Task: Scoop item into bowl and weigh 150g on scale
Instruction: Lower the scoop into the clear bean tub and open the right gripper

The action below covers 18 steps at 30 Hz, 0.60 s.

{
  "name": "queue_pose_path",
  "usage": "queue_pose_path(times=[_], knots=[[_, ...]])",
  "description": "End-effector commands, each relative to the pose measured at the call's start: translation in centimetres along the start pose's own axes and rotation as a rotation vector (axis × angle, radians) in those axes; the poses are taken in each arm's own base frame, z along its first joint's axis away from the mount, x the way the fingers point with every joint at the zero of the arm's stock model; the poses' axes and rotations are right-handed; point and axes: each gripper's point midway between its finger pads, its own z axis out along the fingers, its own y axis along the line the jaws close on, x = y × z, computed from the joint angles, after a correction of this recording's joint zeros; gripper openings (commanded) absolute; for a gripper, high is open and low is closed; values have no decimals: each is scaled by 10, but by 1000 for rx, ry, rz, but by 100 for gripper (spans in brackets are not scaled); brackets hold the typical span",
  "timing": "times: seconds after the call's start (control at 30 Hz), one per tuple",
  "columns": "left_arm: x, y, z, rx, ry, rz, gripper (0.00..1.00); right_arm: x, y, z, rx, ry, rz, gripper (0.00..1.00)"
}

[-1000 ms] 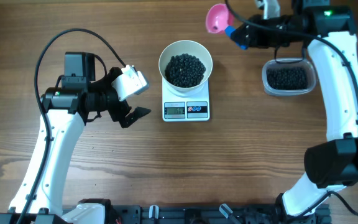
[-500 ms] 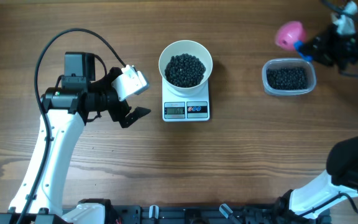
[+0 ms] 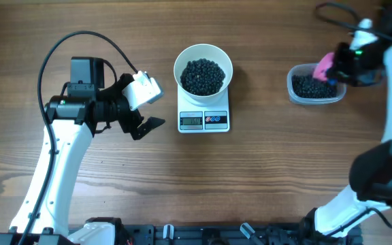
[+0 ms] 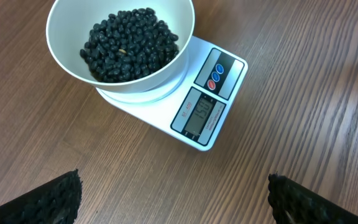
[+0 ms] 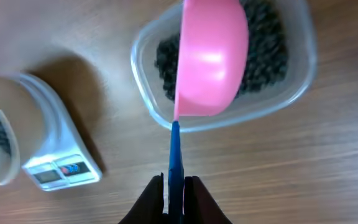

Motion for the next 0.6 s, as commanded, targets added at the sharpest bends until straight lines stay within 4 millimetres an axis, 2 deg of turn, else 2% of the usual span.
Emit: queue_pose_path(times=[0.0,0.1,0.33,0.5,0.57], knots=[[2,0,1,5,1,12,100,11,1,26,232,43,-28,4],[2,0,1,5,1,12,100,16,11,27,358,20,-90,4],[2,0,1,5,1,12,100,39,7,10,628,-14,-67,4],[2,0,1,5,0,12,100,29,1,4,689,-77,-60,4],[2,0,1,5,1,12,100,19,8,8,655,-109,-88,4]])
